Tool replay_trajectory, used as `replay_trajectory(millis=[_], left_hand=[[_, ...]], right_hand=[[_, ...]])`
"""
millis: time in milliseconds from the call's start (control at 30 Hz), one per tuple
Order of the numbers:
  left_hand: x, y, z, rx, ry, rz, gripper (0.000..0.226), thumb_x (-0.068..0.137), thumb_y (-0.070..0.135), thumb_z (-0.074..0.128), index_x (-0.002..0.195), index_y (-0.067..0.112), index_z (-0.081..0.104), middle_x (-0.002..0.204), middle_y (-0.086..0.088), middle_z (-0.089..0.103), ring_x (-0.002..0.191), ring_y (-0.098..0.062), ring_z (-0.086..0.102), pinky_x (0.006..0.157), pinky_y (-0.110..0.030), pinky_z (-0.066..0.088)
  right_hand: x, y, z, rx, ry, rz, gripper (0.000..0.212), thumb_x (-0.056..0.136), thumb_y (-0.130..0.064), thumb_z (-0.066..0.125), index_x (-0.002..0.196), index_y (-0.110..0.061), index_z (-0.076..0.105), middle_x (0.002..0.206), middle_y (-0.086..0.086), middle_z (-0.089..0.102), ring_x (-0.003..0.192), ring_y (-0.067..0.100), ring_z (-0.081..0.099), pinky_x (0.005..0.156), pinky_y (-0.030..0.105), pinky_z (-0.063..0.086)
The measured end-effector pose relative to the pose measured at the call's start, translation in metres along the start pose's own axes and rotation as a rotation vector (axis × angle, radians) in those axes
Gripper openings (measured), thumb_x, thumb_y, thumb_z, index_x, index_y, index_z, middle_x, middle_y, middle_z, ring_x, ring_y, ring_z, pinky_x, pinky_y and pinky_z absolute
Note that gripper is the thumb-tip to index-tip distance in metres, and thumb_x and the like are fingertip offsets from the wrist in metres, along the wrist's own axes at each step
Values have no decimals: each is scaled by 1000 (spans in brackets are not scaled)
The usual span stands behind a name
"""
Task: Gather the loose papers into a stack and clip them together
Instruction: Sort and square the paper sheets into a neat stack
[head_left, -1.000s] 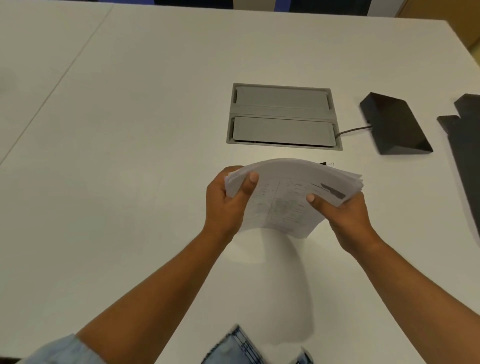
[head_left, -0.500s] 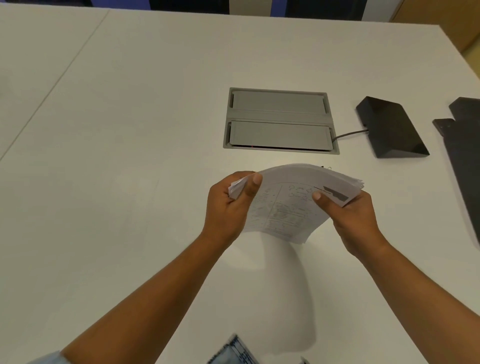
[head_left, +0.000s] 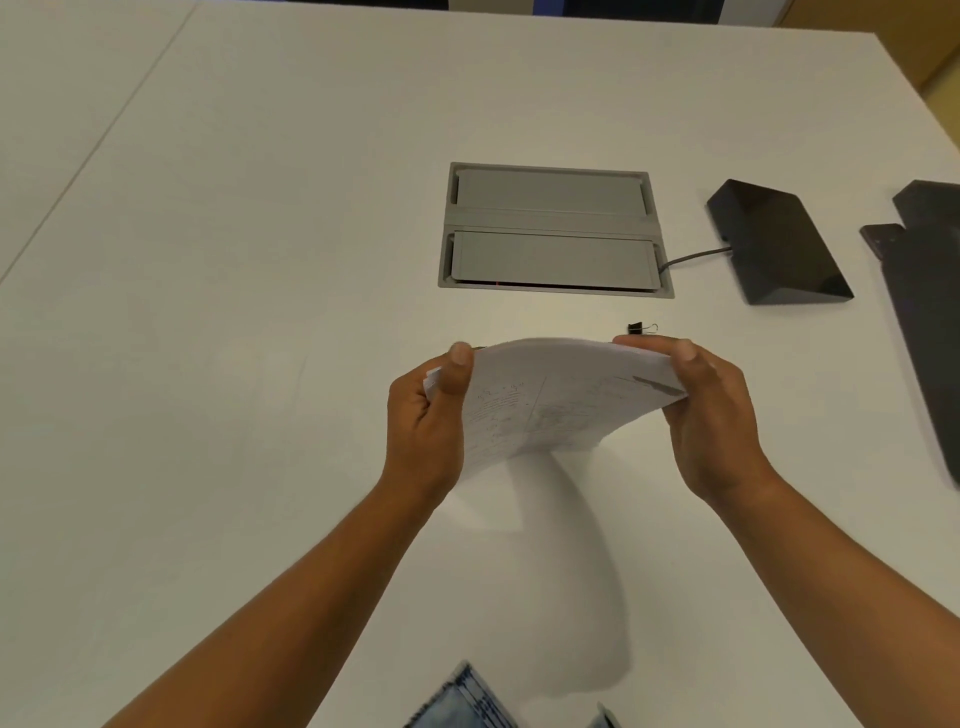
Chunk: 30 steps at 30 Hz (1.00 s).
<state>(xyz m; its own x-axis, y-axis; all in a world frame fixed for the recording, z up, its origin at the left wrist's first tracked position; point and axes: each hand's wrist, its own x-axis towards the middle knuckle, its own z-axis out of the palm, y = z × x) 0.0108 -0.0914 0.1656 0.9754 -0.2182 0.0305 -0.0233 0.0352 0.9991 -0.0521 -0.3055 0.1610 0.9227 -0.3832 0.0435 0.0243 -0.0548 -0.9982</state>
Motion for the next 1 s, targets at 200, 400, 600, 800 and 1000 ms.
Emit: replay_trajectory(millis=[200, 400, 600, 800, 1000], left_hand=[[4, -4, -2, -28, -32, 14, 47, 87, 68, 40, 89, 39, 76, 89, 10, 77, 89, -18, 70, 70, -25, 56], [8, -22, -15, 187, -194, 61, 31, 77, 40, 79, 106, 40, 70, 100, 26, 75, 103, -2, 70, 91, -19, 55], [13, -45, -18, 223, -144, -56, 19, 89, 18, 72, 98, 34, 76, 88, 17, 76, 88, -4, 72, 74, -26, 57], [21, -19, -14, -19, -51, 22, 32, 84, 25, 74, 100, 53, 70, 100, 18, 76, 97, -10, 72, 73, -31, 63], [31, -35, -4, -2, -22, -29, 37, 79, 25, 81, 101, 52, 68, 100, 13, 75, 97, -11, 72, 71, -29, 63]], right_hand=[[3, 11, -5, 6, -43, 27, 45, 90, -58, 40, 97, -35, 78, 102, -6, 76, 106, 20, 67, 94, 38, 51], [3, 31, -17, -134, -175, 41, 46, 71, -44, 82, 111, -26, 70, 112, 3, 75, 107, 16, 69, 92, 35, 56], [4, 43, -8, -353, -135, 5, 26, 78, -16, 78, 96, -34, 73, 90, -30, 73, 88, -11, 67, 82, 16, 55], [18, 21, -11, -207, -89, -1, 18, 80, -33, 75, 96, -41, 76, 95, -17, 77, 94, 10, 70, 72, 25, 60], [7, 49, -1, -105, -51, 130, 22, 80, -41, 67, 99, -31, 74, 95, -16, 78, 91, 11, 73, 69, 24, 60]])
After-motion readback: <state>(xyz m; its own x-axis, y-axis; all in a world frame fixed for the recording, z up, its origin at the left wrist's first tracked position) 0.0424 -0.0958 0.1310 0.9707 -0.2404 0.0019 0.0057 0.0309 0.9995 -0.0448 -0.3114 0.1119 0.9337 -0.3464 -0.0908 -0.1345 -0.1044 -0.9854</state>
